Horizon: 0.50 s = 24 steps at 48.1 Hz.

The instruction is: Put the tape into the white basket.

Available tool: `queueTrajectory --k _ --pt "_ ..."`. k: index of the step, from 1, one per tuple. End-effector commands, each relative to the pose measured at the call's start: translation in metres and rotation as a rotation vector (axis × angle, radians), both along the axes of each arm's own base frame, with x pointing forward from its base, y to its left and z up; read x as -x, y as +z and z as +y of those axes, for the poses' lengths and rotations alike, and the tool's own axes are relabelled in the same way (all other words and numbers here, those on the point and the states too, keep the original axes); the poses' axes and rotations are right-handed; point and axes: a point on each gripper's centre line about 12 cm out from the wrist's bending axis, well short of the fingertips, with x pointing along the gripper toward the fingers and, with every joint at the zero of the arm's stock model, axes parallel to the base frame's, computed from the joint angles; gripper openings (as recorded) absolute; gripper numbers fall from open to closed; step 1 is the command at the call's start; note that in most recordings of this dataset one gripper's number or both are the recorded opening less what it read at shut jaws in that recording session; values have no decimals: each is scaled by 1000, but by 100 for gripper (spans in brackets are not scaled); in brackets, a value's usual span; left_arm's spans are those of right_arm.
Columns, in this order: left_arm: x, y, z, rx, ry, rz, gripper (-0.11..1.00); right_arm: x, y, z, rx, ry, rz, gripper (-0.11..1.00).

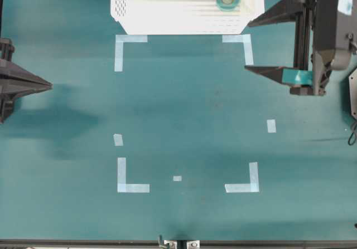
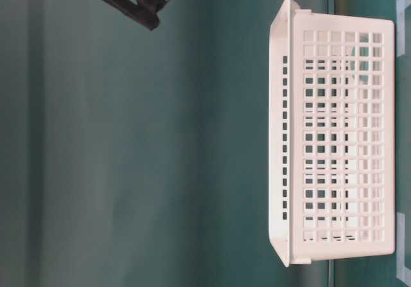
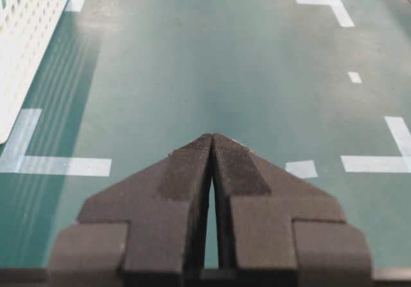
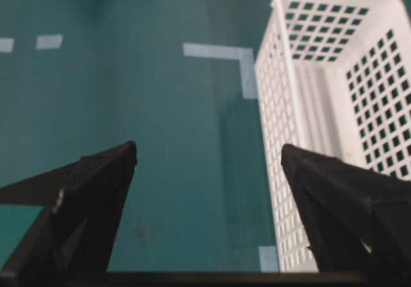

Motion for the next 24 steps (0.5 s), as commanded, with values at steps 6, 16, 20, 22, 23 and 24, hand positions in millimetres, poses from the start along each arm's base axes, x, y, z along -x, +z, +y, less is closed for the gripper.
queueTrajectory --k 6,16,20,22,23,24 --pt "-1 5 0 3 2 -6 -11 12 9 6 -5 25 -50 98" --pt "-1 5 1 6 7 -8 -11 32 3 11 -5 51 -91 98" --pt "-1 4 2 5 16 -5 -11 42 2 12 -5 63 -134 98" --pt "-1 4 2 6 19 -3 -11 45 1 13 -4 68 -153 98" --pt "-1 4 3 5 22 -6 -11 48 1 13 -5 71 -164 98" --pt "-1 4 3 5 25 -6 -11 50 1 13 -3 74 -174 98"
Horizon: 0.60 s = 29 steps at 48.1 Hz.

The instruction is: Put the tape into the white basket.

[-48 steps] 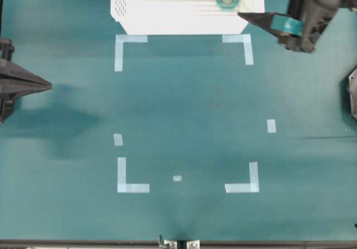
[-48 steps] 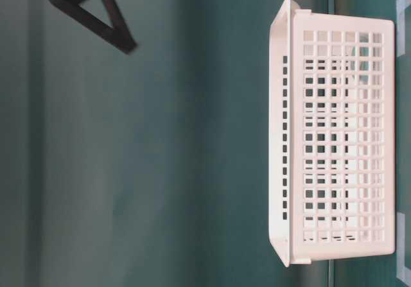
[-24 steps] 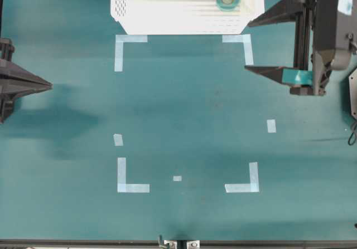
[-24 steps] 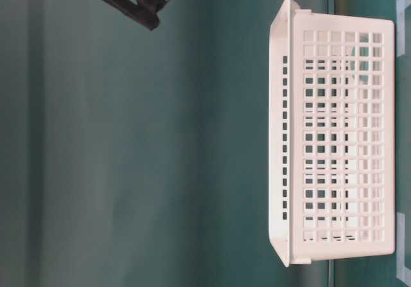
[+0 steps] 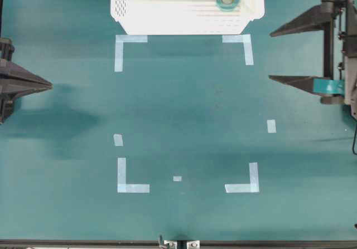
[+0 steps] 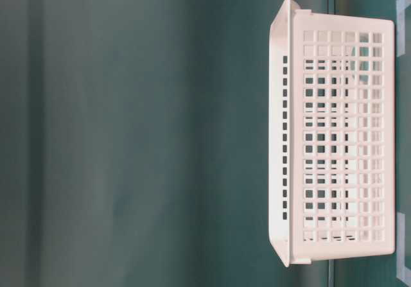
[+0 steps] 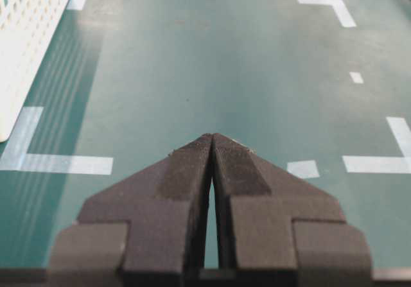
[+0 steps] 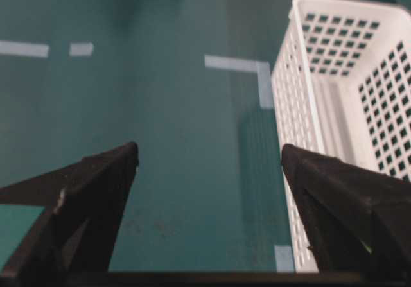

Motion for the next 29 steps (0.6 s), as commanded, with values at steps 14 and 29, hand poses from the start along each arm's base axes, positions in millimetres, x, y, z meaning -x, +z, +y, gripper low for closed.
queueTrajectory --k 14,29 --pt "-1 4 6 3 51 -8 -11 43 -5 2 -3 26 -143 98" --pt "-1 4 7 3 54 -6 -11 71 -23 2 -2 26 -182 98"
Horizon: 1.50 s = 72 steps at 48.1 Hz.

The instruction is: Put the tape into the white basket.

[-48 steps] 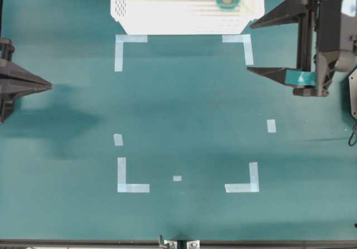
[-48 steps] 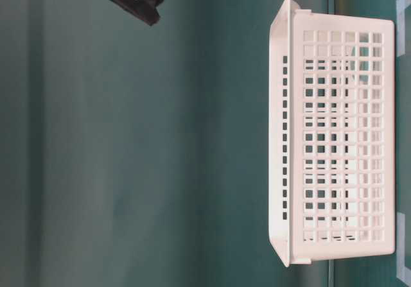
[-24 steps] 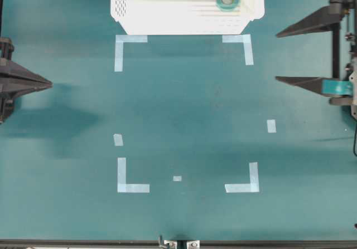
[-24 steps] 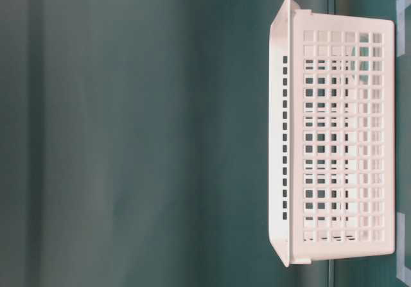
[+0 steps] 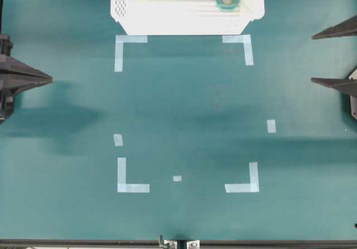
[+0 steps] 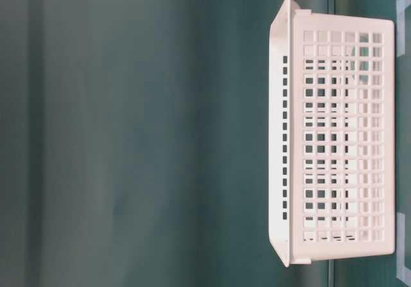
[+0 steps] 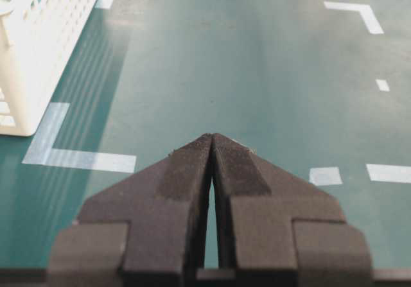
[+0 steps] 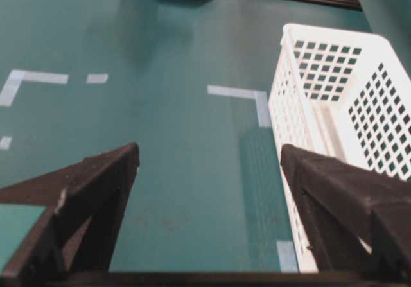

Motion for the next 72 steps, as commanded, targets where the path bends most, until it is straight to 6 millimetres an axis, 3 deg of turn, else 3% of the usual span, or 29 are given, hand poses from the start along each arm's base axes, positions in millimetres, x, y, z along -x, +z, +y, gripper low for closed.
queueTrajectory --k 1,20,33,50,63,72 --pt "-1 4 1 1 5 -8 -11 2 -2 1 4 6 -9 98" --pt "-1 4 1 0 5 -8 -11 13 -9 0 -2 2 -25 98" --pt "-1 6 1 1 5 -22 -11 30 -37 -4 -2 -26 37 98" --pt "0 13 1 -2 5 -69 -11 26 -75 0 3 7 80 98" --pt "-1 18 1 -4 5 -72 -11 27 -90 2 7 26 77 98" --pt "0 10 0 -5 3 -15 -11 26 -94 2 7 26 95 98"
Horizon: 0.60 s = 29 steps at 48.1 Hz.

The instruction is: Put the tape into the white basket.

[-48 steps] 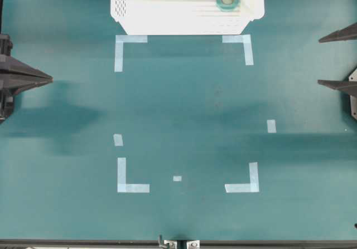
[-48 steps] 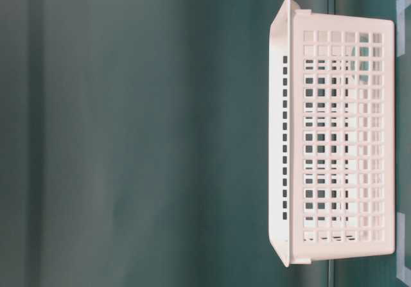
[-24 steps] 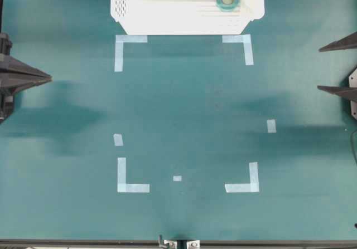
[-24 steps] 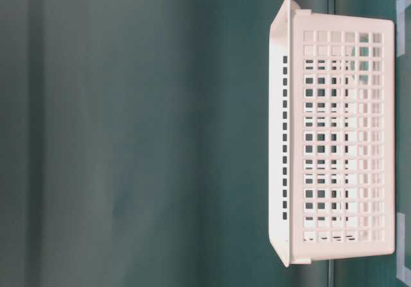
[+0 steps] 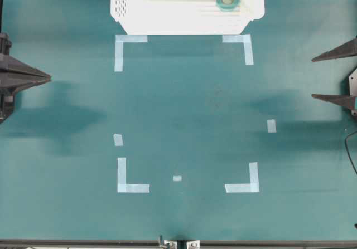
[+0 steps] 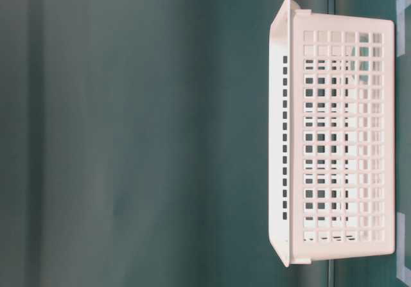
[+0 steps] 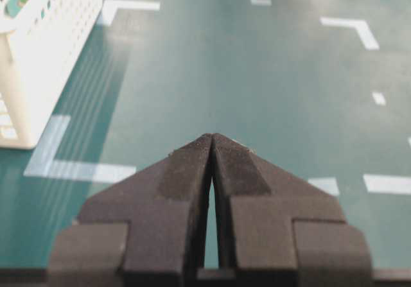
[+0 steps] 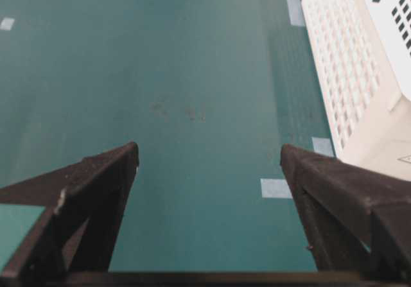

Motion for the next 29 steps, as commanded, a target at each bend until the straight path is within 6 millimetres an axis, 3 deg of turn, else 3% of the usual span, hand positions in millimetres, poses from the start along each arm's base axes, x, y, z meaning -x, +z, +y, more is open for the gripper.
queueTrajectory --k 1,29 --pt "-1 7 0 0 2 9 -11 -3 3 1 2 8 2 98" --pt "-1 6 0 -7 1 22 -11 -2 -16 4 1 37 0 98"
